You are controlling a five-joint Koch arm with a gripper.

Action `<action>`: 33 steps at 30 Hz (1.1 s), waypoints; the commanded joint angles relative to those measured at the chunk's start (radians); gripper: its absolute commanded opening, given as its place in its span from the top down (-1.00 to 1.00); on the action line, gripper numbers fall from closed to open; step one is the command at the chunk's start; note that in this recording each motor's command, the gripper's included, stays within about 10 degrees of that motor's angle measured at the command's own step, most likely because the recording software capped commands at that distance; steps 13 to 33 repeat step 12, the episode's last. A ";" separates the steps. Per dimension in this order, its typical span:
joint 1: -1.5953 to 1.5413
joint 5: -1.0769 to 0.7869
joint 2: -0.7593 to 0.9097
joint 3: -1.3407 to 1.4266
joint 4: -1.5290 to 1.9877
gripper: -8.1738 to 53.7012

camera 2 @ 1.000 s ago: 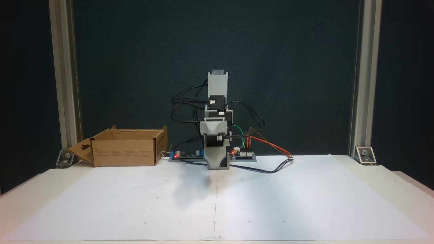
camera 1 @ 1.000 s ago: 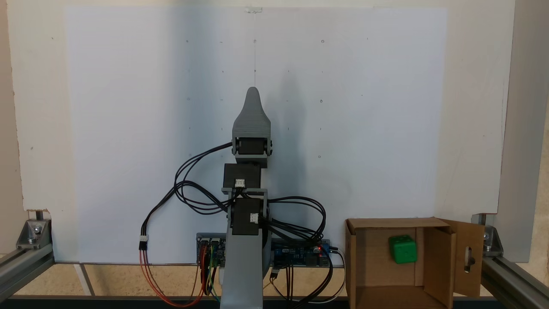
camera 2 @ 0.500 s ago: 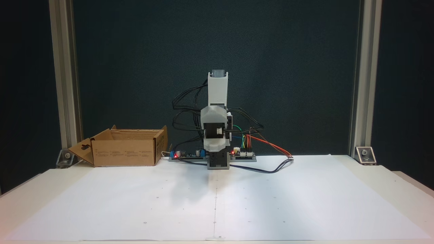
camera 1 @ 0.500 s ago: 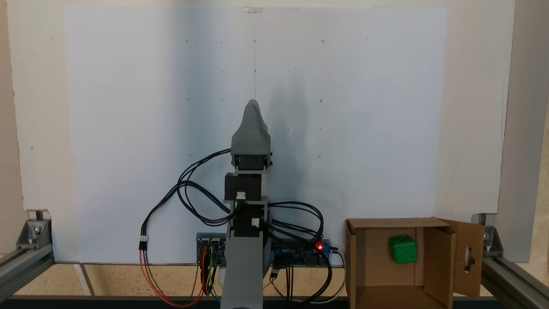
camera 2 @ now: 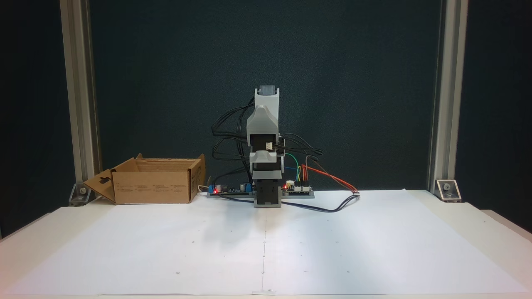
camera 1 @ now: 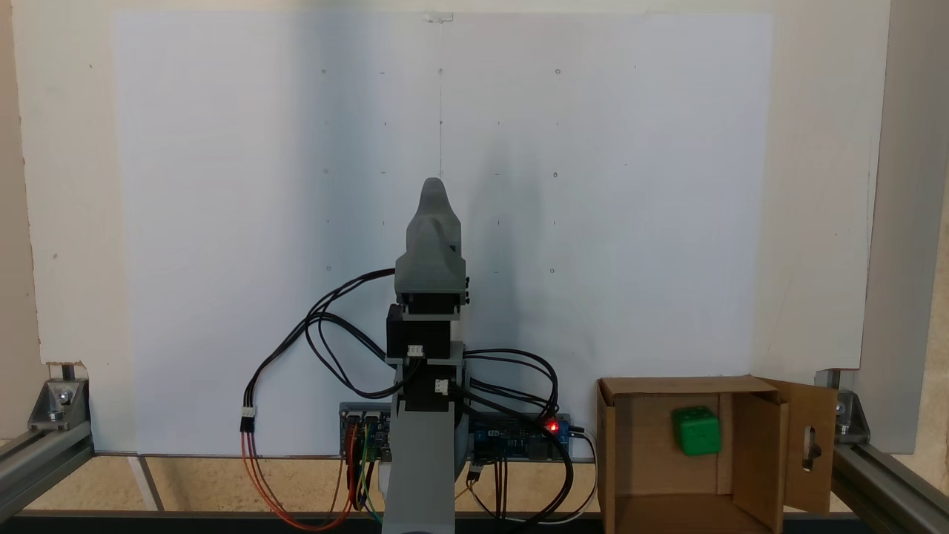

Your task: Grasp a green dice and put it in the bin.

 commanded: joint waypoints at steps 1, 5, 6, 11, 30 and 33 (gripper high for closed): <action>0.011 -0.041 0.107 0.052 -0.051 -0.72; 0.012 -0.041 0.107 0.052 -0.052 -0.72; 0.011 -0.040 0.107 0.052 -0.052 -0.72; 0.012 -0.040 0.107 0.052 -0.055 -0.72; 0.012 -0.040 0.107 0.052 -0.054 -0.72; 0.012 -0.040 0.107 0.052 -0.054 -0.72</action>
